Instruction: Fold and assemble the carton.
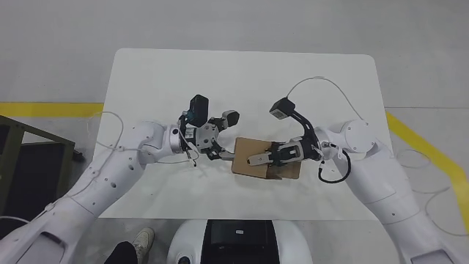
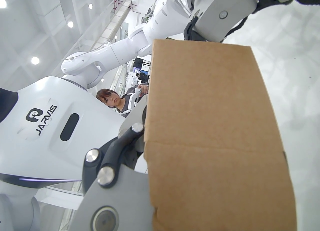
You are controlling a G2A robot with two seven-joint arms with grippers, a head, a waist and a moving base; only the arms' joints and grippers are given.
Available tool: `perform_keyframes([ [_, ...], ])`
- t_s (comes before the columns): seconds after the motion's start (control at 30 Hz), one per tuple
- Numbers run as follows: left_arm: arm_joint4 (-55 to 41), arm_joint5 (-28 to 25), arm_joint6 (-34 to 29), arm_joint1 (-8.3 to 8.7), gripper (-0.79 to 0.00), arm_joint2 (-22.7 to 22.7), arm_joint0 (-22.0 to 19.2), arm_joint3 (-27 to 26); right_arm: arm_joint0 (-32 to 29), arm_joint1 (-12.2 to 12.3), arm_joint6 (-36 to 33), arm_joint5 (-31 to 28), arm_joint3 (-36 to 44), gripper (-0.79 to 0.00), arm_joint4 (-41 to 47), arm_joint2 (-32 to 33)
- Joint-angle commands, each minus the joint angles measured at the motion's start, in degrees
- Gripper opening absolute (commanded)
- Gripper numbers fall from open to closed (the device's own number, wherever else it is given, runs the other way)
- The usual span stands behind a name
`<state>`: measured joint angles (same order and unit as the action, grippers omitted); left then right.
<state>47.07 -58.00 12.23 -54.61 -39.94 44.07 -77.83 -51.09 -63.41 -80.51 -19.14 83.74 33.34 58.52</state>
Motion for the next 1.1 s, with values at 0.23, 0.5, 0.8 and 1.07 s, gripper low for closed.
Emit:
perform_keyframes([
  [0.23, 1.1, 0.0, 2.3, 0.92, 0.000, -2.2, 0.5, 3.1, 0.5, 0.1, -0.3, 0.9, -2.5, -0.785, -2.2, -0.1],
  [0.5, 6.1, 0.0, 5.2, 2.82, 0.000, -6.6, 3.6, 2.9, 2.8, -0.4, -0.6, 3.1, -9.5, -0.785, -4.9, -2.4],
  [0.8, 20.0, 0.0, 11.7, 5.42, 0.000, -7.3, 6.8, -1.7, 9.5, -2.6, -3.5, -0.5, -19.0, -0.785, -10.1, -9.3],
  [1.07, 23.9, 0.0, 16.0, 6.56, 0.000, -6.5, 7.8, -1.0, 15.1, -6.3, -2.8, -1.9, -27.8, -0.785, -7.6, -15.6],
])
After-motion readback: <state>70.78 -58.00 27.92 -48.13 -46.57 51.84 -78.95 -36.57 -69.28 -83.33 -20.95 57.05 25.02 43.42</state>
